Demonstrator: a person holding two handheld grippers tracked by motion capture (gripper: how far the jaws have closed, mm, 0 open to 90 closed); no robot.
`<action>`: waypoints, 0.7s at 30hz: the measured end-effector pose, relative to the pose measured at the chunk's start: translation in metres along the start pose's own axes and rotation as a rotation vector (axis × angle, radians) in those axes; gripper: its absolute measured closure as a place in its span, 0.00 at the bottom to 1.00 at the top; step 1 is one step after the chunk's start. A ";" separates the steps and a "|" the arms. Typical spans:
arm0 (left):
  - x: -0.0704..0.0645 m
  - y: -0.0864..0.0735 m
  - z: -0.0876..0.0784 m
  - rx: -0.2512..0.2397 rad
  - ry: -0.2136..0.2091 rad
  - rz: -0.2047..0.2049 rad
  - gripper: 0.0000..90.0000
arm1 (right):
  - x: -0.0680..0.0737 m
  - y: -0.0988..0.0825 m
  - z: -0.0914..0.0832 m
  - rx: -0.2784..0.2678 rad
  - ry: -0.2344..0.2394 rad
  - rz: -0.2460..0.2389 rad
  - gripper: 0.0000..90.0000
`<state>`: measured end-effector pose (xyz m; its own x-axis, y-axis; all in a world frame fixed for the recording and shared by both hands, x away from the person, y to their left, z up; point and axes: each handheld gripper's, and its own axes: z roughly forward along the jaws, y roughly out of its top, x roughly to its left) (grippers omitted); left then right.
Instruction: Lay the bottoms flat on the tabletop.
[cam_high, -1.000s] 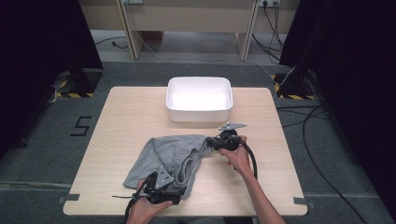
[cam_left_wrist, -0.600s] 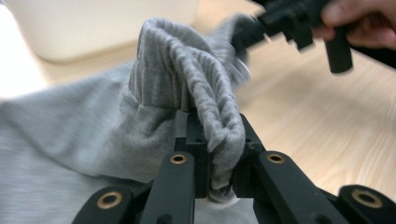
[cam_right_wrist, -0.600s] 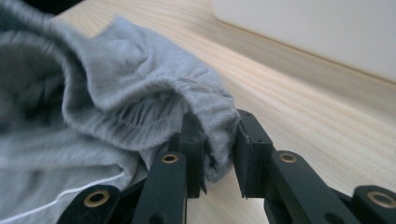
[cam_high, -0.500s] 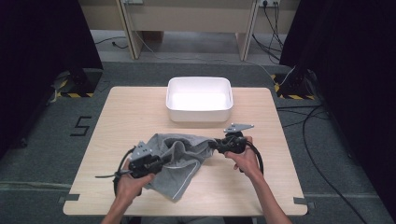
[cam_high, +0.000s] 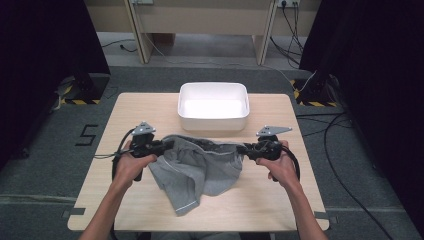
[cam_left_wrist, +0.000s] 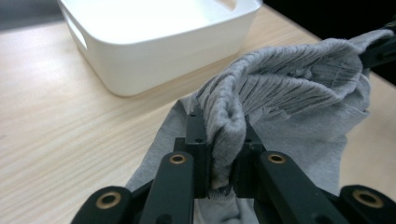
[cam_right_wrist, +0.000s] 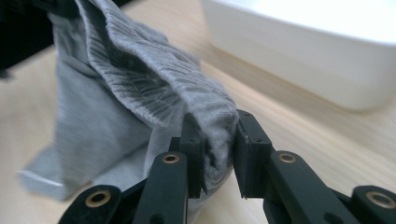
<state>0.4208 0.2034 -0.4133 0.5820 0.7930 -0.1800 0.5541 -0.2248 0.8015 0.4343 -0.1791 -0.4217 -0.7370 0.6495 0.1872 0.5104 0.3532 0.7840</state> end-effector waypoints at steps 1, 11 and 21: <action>0.003 0.000 0.013 0.024 0.021 -0.003 0.88 | -0.004 -0.001 0.005 0.013 -0.007 0.011 0.84; 0.028 -0.013 0.047 0.063 0.097 -0.104 0.56 | -0.030 -0.012 0.047 0.124 -0.133 0.077 0.56; 0.019 -0.051 0.018 0.060 0.091 -0.192 0.34 | -0.014 -0.036 0.011 0.069 -0.148 0.117 0.40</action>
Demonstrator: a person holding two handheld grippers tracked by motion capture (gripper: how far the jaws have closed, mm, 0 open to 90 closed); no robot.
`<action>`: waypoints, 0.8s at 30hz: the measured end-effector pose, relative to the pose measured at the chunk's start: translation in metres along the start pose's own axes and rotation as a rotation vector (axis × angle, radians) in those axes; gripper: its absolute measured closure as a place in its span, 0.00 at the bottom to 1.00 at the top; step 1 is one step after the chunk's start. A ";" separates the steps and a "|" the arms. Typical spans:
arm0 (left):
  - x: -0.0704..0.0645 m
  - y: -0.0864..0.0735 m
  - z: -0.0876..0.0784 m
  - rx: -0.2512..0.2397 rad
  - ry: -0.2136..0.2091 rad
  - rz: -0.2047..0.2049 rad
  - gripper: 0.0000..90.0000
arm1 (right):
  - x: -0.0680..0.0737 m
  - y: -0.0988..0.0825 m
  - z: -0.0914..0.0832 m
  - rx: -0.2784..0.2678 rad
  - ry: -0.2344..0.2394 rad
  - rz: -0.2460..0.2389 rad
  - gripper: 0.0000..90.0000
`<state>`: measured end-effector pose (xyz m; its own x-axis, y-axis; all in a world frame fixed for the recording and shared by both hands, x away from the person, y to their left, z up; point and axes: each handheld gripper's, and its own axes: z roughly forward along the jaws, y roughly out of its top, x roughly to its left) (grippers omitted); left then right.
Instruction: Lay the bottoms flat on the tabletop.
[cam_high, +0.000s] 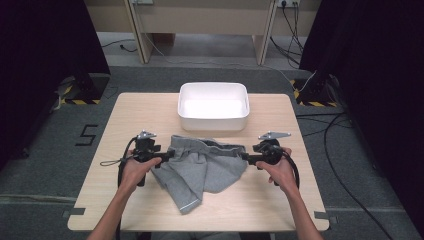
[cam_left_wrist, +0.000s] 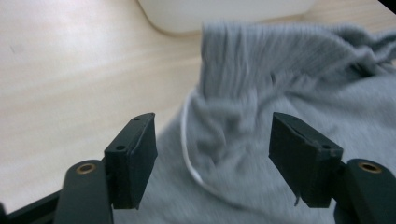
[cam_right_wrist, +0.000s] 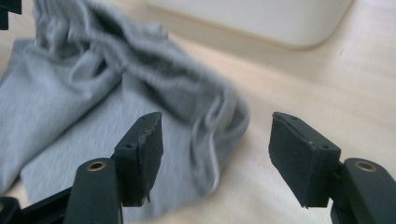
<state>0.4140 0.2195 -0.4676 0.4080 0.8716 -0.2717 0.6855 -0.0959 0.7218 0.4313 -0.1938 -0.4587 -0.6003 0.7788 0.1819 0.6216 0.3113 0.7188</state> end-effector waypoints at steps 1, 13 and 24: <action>-0.001 -0.006 0.000 0.005 -0.011 -0.013 0.33 | 0.000 -0.004 0.000 0.002 0.002 -0.001 0.40; -0.046 -0.038 0.021 0.027 0.002 0.019 0.34 | 0.018 -0.042 0.027 0.061 -0.001 0.058 0.37; -0.027 -0.028 0.015 -0.013 0.019 0.096 0.97 | 0.014 -0.035 0.015 -0.027 -0.010 -0.078 0.91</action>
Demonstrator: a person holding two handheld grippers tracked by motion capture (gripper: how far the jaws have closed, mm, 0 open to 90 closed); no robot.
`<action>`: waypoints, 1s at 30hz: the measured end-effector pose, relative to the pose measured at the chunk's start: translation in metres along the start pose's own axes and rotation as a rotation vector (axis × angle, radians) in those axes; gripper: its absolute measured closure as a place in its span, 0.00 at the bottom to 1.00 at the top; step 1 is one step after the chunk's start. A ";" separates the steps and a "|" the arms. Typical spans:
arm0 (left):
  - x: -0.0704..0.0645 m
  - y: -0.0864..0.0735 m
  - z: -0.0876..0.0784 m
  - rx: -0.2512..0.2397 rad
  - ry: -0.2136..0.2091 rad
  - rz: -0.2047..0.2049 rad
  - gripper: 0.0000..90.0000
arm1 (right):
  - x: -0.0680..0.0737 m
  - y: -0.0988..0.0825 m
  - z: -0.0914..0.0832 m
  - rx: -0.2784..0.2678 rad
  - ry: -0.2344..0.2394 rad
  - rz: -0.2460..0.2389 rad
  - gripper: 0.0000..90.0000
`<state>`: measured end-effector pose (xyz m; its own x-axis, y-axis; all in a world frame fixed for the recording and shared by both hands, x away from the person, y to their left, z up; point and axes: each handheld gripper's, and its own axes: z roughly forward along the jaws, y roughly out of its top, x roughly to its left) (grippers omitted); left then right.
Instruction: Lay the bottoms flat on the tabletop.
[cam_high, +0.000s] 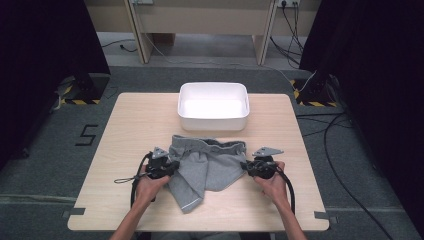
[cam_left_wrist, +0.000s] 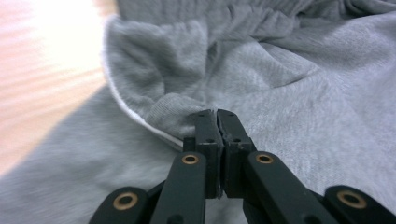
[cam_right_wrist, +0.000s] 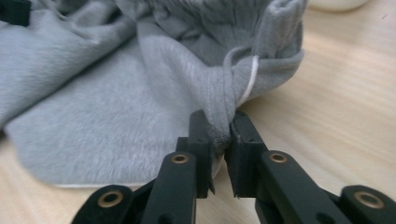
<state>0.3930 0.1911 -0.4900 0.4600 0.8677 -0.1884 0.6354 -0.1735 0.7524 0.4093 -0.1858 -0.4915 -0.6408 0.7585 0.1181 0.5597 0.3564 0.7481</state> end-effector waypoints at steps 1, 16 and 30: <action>0.003 0.004 -0.004 -0.010 0.009 0.007 0.97 | -0.002 0.002 -0.005 -0.002 0.006 0.003 0.92; 0.049 0.034 0.000 -0.009 0.026 -0.082 0.89 | -0.058 0.029 -0.021 0.047 -0.063 0.043 0.88; 0.002 -0.031 -0.033 0.008 -0.087 -0.142 0.36 | -0.015 -0.009 -0.040 0.035 -0.130 0.088 0.43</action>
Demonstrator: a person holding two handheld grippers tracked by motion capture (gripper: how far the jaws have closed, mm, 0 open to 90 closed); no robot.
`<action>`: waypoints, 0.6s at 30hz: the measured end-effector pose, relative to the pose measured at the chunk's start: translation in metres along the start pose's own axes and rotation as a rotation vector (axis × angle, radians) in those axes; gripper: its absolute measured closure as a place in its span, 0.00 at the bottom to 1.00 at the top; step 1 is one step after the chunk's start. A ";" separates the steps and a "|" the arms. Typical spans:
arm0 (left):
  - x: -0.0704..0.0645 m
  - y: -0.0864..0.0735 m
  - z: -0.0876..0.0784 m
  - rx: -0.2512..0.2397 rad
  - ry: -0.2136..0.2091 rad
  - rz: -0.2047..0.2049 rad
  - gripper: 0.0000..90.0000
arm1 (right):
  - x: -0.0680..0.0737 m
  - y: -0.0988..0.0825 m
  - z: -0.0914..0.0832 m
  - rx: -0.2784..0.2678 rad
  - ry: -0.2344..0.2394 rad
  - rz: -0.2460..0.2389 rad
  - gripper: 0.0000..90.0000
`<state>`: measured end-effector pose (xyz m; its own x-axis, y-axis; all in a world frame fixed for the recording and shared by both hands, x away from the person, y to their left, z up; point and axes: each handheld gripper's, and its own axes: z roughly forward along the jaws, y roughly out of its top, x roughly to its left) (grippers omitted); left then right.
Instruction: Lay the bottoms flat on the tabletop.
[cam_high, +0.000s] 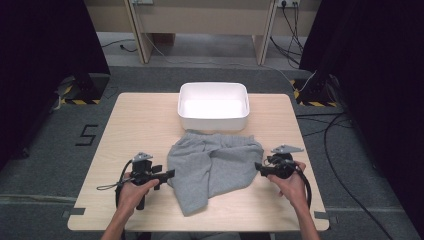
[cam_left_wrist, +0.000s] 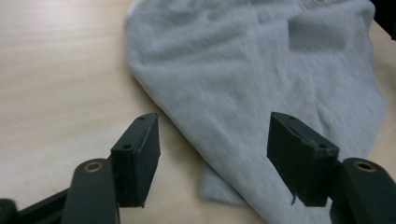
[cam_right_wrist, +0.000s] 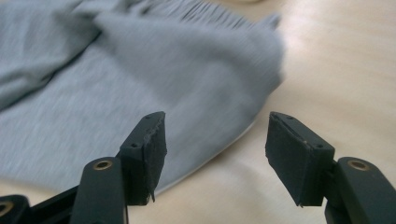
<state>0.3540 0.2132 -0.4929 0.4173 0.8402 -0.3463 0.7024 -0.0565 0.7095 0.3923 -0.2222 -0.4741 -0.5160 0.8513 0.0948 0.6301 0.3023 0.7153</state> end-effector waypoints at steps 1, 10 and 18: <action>-0.003 -0.003 0.000 0.007 0.002 0.010 0.36 | 0.005 -0.005 0.000 -0.009 0.011 -0.002 0.43; -0.038 -0.028 0.013 0.046 -0.007 0.102 0.40 | 0.051 -0.017 0.006 -0.011 0.120 -0.086 0.41; -0.053 -0.039 0.021 0.023 0.114 0.300 0.60 | 0.076 -0.018 0.034 0.048 0.178 -0.161 0.44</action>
<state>0.3166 0.1596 -0.5147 0.5412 0.8393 -0.0517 0.5716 -0.3221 0.7547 0.3609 -0.1482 -0.5033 -0.7036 0.7027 0.1055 0.5560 0.4520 0.6975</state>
